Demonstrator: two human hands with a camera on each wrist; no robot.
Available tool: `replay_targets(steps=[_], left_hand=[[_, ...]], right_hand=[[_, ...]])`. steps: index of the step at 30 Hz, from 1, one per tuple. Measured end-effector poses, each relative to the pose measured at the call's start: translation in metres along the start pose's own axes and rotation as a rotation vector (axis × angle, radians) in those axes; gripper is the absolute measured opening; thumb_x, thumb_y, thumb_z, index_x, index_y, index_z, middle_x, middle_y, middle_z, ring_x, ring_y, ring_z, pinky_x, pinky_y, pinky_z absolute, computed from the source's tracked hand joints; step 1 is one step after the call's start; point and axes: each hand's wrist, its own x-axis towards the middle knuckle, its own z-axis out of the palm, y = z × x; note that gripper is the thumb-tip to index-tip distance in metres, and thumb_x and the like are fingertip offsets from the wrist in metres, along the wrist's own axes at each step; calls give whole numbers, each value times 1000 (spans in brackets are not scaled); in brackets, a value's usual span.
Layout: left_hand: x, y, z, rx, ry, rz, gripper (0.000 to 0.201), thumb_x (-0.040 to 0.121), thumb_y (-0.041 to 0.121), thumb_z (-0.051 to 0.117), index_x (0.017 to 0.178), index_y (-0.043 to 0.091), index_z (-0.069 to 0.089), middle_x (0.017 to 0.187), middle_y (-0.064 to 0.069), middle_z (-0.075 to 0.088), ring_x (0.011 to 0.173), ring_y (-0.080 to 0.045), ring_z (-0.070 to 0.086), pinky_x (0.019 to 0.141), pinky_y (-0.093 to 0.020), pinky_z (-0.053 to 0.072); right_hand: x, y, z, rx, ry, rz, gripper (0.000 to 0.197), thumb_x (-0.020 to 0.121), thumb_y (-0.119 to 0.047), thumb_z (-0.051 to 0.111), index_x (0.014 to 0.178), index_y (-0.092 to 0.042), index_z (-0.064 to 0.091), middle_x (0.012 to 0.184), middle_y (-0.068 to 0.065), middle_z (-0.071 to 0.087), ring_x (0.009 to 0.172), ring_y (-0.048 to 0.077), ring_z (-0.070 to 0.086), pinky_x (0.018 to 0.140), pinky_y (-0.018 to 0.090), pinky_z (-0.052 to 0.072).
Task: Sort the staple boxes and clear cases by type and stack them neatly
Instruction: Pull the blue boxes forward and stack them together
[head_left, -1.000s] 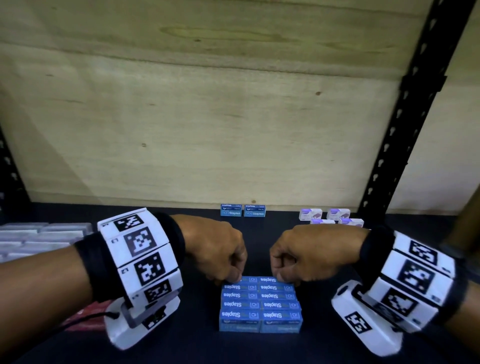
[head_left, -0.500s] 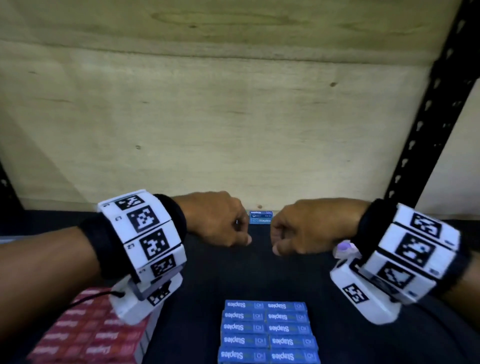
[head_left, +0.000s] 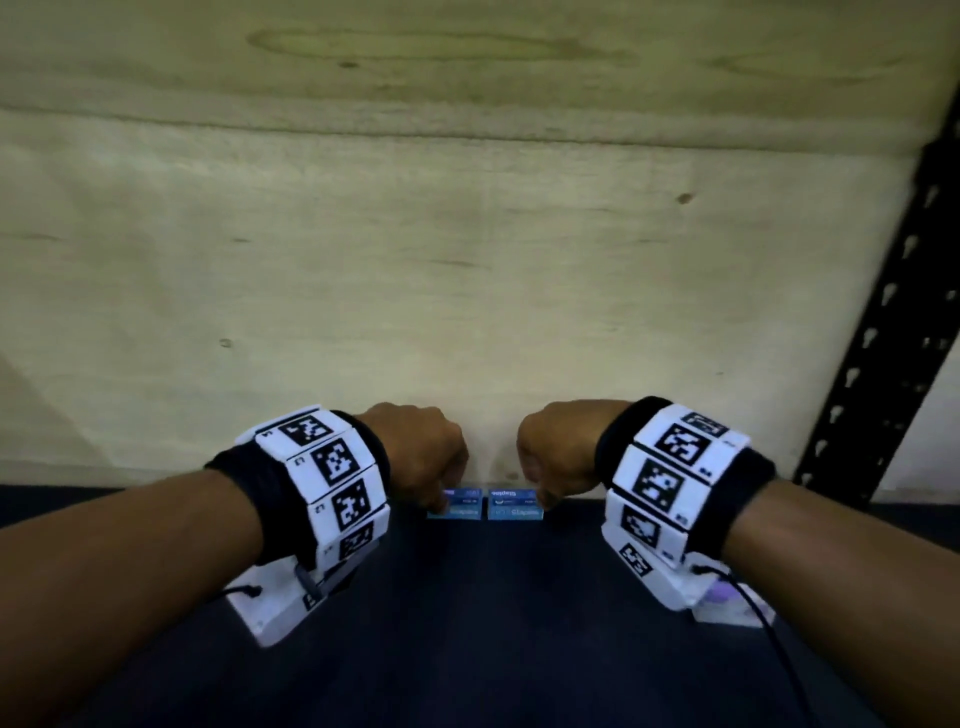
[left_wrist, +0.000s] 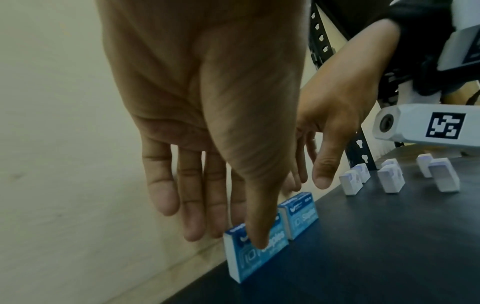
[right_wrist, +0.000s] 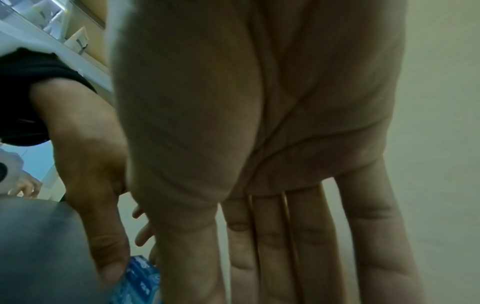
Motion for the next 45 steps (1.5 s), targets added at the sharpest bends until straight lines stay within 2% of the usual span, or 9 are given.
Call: replay_targets(steps=[6,12,14,17,21,30,38,42,45], left_hand=[[3,0,1,-64,19,26,22,87,28,72,108,24,68,104,7,70,96,-17,64,77,-29,49],[-21,-1,1,-119,-25,40,22,89,32,70,108,22,66,96,8,63,86,-13,56,72,-25,45],[-32,0,2,-169,-82,59,22,90,32,68,109,21,66,97,8,65,89,-13,58,77,-25,49],[-56,7,8,-261,-168,98,20,90,30,67,108,23,66,91,13,65,94,-10,62,87,-27,52],[-84,19,19,-310,-166,157,16,87,36,70,100,29,68,83,18,65,76,0,58,68,-16,46],[-121,35,26,-378,-201,230,15,84,27,74,98,25,74,84,12,73,65,5,59,54,-4,39],[-137,40,28,-364,-189,259,18,83,26,74,100,30,75,87,12,74,68,7,60,62,-8,43],[-140,41,26,-361,-208,267,26,87,20,65,108,33,72,91,13,75,78,5,64,76,-14,51],[-139,44,25,-384,-202,269,25,91,22,58,110,32,72,89,8,76,74,9,62,74,-10,47]], right_hand=[[10,-3,2,-18,-28,-25,25,93,-18,66,112,-2,71,113,14,71,76,19,53,67,31,43],[-13,-9,7,-26,-48,-37,23,99,-26,56,90,-7,66,71,-1,54,56,13,48,50,23,38],[-29,-12,10,15,-68,-49,26,100,-29,53,86,-10,63,66,-1,54,51,10,46,51,23,39],[-59,-17,19,98,-116,-76,28,99,-35,54,102,-10,68,92,2,69,62,11,56,58,24,44],[-95,-23,33,103,-135,-125,22,96,-35,54,100,-18,67,98,0,73,90,21,67,81,37,53],[-143,-28,53,188,-120,-140,16,94,-41,59,100,-26,61,90,-10,65,74,3,54,73,24,45],[-159,-31,64,274,-87,-149,11,96,-40,56,100,-30,58,89,-13,64,72,1,52,73,22,45],[-163,-31,67,322,-73,-159,7,99,-36,53,102,-32,59,86,-16,64,71,-2,54,71,18,44],[-162,-32,69,371,-70,-164,8,99,-31,51,98,-31,59,83,-14,67,71,-1,59,74,20,48]])
